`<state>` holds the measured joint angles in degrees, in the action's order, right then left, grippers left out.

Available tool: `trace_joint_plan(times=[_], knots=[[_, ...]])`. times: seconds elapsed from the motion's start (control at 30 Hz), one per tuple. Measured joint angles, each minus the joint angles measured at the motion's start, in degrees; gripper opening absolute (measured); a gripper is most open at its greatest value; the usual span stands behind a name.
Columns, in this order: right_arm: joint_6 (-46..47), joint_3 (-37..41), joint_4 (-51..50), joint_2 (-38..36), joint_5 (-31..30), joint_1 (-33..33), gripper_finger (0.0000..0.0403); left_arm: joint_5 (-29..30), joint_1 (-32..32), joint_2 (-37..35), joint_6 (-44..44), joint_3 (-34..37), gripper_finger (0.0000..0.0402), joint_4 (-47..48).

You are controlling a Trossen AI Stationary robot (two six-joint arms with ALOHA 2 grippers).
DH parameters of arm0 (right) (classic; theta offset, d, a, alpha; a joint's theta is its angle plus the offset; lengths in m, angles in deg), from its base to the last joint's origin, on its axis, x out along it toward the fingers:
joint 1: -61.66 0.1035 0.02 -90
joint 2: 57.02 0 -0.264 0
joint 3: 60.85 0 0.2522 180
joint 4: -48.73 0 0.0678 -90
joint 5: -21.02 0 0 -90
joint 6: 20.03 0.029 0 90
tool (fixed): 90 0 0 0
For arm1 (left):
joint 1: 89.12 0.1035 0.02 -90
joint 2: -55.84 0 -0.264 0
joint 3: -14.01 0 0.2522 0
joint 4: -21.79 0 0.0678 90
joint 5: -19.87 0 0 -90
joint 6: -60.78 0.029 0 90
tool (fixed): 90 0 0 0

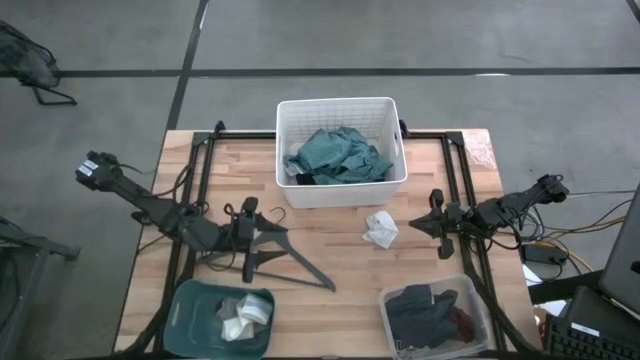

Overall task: Pick & Place Cloths
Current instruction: Put the white sock into the blue bin

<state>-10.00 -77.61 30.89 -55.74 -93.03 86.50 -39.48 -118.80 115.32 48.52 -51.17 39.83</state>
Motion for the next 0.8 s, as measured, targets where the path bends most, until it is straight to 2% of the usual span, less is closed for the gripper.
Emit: trace_joint_plan(times=[0.27, 0.47, 0.67, 0.8], knots=[[-0.09, 0.00, 0.00, 0.00, 0.02, 0.00, 0.0008, -0.80, 1.61, 0.61, 0.07, 0.09, 0.0255, -1.50], [-0.08, 0.00, 0.00, 0.00, 0.02, -0.02, 0.0008, -8.92, 6.56, 0.63, -0.29, 0.11, 0.0255, -3.04], [0.00, 0.00, 0.00, 0.00, 0.02, -0.02, 0.0008, -11.70, 11.71, 1.00, -0.58, 0.09, 0.0255, -4.26], [-0.07, 0.00, 0.00, 0.00, 0.00, -0.01, 0.0008, -17.85, 15.14, 2.87, -1.36, 0.09, 0.0255, -6.78]])
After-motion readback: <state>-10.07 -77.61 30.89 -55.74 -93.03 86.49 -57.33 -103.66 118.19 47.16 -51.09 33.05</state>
